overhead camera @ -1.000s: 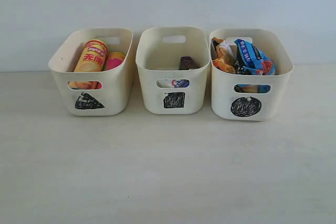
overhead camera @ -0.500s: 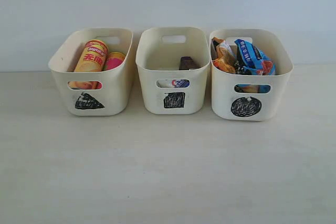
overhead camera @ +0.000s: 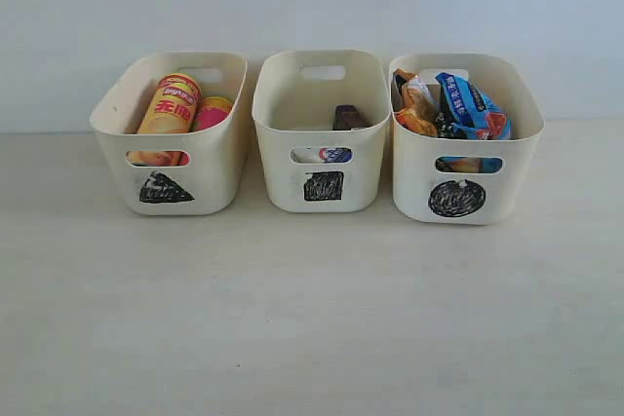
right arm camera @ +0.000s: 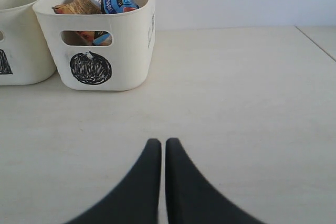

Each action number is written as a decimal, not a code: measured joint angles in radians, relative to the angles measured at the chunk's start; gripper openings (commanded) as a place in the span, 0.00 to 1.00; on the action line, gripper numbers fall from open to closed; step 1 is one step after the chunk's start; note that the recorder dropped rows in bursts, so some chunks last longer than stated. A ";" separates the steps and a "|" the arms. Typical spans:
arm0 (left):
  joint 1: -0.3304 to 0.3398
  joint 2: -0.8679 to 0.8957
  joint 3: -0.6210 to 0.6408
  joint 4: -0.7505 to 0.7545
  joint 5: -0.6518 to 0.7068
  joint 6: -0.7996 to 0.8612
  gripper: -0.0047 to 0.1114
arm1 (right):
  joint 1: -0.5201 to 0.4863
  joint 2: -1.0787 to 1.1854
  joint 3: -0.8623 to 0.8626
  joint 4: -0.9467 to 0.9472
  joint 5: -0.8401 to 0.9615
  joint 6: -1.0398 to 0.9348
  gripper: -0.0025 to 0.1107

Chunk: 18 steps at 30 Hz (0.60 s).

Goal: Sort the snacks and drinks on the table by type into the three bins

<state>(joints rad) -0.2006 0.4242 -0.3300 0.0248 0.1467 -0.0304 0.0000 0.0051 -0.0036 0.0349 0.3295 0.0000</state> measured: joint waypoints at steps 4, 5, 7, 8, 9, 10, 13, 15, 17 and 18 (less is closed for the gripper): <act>0.002 -0.086 0.101 0.000 -0.039 0.030 0.07 | 0.000 0.000 0.000 0.000 0.000 0.000 0.02; 0.008 -0.111 0.125 0.000 -0.044 0.037 0.07 | 0.000 0.000 0.000 0.000 0.000 0.000 0.02; 0.024 -0.151 0.164 0.000 -0.048 0.040 0.07 | 0.000 0.000 0.000 0.000 0.000 0.000 0.02; 0.034 -0.172 0.184 0.000 -0.050 0.040 0.07 | 0.000 0.000 0.000 0.000 0.000 0.000 0.02; 0.045 -0.190 0.204 0.000 -0.050 0.042 0.07 | 0.000 0.000 0.000 0.000 0.000 0.000 0.02; 0.055 -0.206 0.222 -0.002 -0.050 0.042 0.07 | 0.000 0.000 0.000 0.000 0.000 0.000 0.02; 0.079 -0.246 0.267 -0.002 -0.050 0.042 0.07 | 0.000 0.000 0.000 0.000 0.000 0.000 0.02; 0.087 -0.276 0.293 -0.007 -0.043 0.042 0.07 | 0.000 0.000 0.000 0.000 0.000 0.000 0.02; 0.093 -0.320 0.311 -0.013 -0.038 0.042 0.07 | 0.000 0.000 0.000 0.000 0.000 0.000 0.02; 0.098 -0.345 0.319 -0.018 -0.033 0.042 0.07 | 0.000 0.000 0.000 0.000 0.000 0.000 0.02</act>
<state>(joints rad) -0.1026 0.0793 -0.0105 0.0068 0.1138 0.0120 0.0000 0.0051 -0.0036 0.0349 0.3295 0.0000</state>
